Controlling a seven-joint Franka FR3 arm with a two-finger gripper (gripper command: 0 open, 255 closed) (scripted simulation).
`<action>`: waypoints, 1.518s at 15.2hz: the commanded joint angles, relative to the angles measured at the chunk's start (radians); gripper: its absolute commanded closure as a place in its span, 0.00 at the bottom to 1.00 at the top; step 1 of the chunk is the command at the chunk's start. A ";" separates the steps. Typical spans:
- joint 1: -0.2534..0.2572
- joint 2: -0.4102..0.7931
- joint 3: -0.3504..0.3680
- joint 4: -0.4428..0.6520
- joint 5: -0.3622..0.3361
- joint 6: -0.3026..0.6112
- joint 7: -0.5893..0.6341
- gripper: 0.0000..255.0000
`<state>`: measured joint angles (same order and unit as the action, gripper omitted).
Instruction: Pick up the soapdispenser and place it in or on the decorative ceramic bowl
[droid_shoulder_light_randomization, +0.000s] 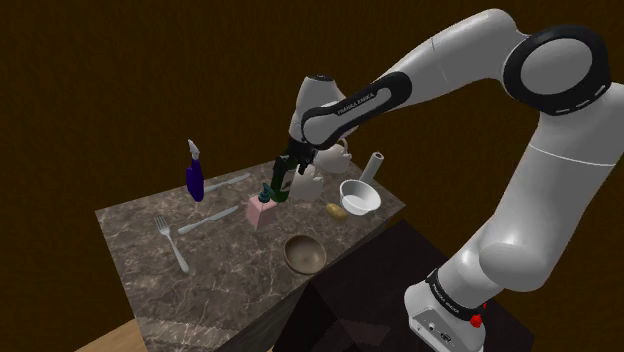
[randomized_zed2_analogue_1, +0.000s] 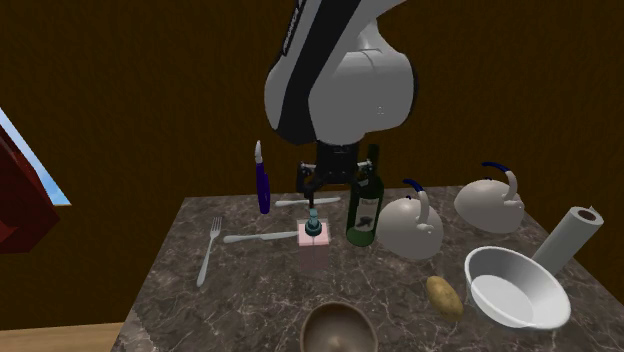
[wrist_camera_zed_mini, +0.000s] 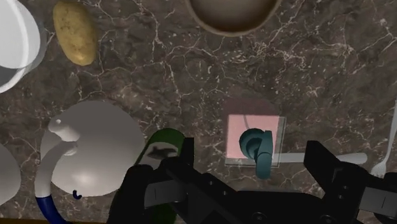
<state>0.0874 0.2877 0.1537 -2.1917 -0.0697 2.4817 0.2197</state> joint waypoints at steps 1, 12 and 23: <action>0.012 0.083 0.001 0.059 -0.005 0.024 0.015 0.00; 0.050 0.343 -0.011 0.240 -0.022 0.107 0.046 0.00; 0.052 0.362 -0.014 0.245 -0.024 0.120 0.047 1.00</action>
<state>0.1398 0.6494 0.1395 -1.9464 -0.0940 2.6013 0.2671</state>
